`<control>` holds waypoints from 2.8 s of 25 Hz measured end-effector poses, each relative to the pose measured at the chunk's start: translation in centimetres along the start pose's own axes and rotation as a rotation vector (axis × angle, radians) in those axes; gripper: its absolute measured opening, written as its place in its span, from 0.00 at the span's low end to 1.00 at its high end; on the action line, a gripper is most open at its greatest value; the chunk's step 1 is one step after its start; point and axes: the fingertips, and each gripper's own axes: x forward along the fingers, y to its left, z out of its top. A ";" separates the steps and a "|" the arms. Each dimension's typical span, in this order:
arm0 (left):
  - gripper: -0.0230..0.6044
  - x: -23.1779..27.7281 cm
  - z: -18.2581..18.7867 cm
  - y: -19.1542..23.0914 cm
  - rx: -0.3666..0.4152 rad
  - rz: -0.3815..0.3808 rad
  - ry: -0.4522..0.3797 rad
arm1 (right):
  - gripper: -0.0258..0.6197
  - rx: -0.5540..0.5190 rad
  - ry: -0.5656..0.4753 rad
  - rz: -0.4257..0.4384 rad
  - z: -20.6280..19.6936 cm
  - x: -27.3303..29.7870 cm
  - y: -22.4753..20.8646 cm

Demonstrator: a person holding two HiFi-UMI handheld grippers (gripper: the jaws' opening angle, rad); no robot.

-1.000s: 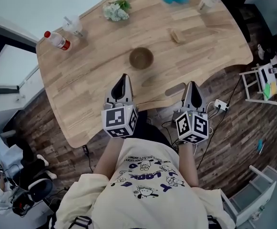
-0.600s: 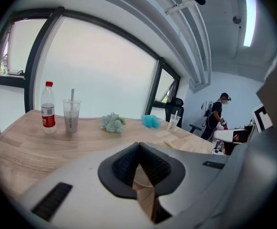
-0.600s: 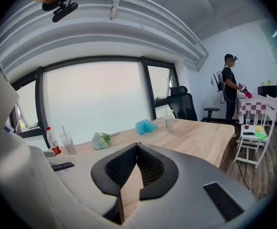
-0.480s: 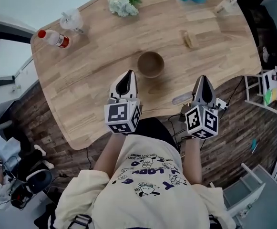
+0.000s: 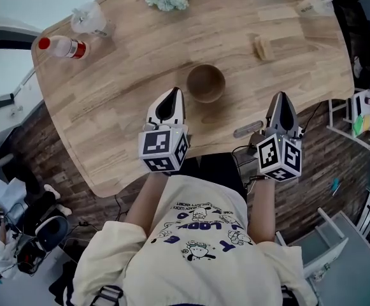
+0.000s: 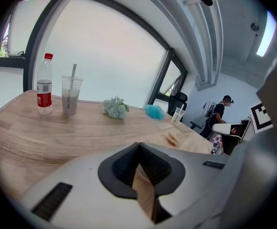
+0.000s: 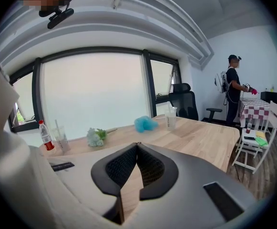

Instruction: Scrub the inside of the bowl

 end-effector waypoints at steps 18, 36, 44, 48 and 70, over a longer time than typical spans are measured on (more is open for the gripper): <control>0.09 2.4 -2.1 0.3 -0.114 0.176 0.073 | 0.04 -0.022 0.082 0.101 0.9 9.0 -4.2; 0.15 4.0 -4.8 0.9 -0.181 0.311 0.159 | 0.04 -0.023 0.199 0.207 -0.9 17.9 -7.1; 0.20 4.5 -5.5 0.9 -0.195 0.322 0.187 | 0.12 -0.004 0.234 0.254 -1.9 18.9 -6.5; 0.20 4.8 -6.0 1.0 -0.208 0.326 0.202 | 0.13 0.000 0.246 0.262 -2.4 19.1 -6.2; 0.11 5.3 -5.9 0.8 -0.276 0.301 0.195 | 0.18 -0.007 0.315 0.310 -4.6 19.6 -5.5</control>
